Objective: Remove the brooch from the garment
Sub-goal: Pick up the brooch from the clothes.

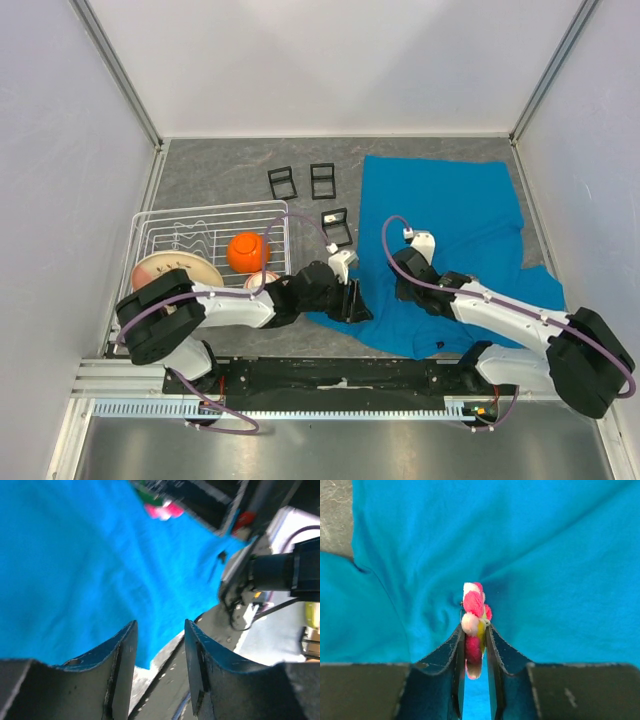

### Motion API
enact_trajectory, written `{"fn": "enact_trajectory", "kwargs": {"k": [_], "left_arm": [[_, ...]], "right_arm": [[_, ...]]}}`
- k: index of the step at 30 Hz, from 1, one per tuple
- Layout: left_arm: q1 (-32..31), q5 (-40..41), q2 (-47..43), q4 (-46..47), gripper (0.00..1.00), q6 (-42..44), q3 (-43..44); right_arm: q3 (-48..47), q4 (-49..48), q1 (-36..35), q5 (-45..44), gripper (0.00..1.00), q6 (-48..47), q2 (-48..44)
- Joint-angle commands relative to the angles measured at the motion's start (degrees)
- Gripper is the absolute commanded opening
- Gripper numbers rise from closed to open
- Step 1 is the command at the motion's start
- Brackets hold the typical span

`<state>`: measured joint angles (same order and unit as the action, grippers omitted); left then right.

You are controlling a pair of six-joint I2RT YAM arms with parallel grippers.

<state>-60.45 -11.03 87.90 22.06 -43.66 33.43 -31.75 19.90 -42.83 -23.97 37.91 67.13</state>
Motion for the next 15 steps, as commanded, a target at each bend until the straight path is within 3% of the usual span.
{"fn": "enact_trajectory", "kwargs": {"k": [1,4,15], "left_arm": [[2.0,-5.5,0.7,4.1,0.5,-1.8,5.9],[4.2,-9.4,5.3,7.7,0.5,-3.7,8.3],[5.6,-14.4,16.4,8.9,0.44,-3.5,16.2]], "right_arm": [[2.6,2.0,0.4,-3.3,0.3,8.9,-2.9],[5.3,2.2,0.4,-2.8,0.37,12.6,-5.6],[7.8,7.0,0.7,-5.1,0.38,18.5,-13.2]]}}
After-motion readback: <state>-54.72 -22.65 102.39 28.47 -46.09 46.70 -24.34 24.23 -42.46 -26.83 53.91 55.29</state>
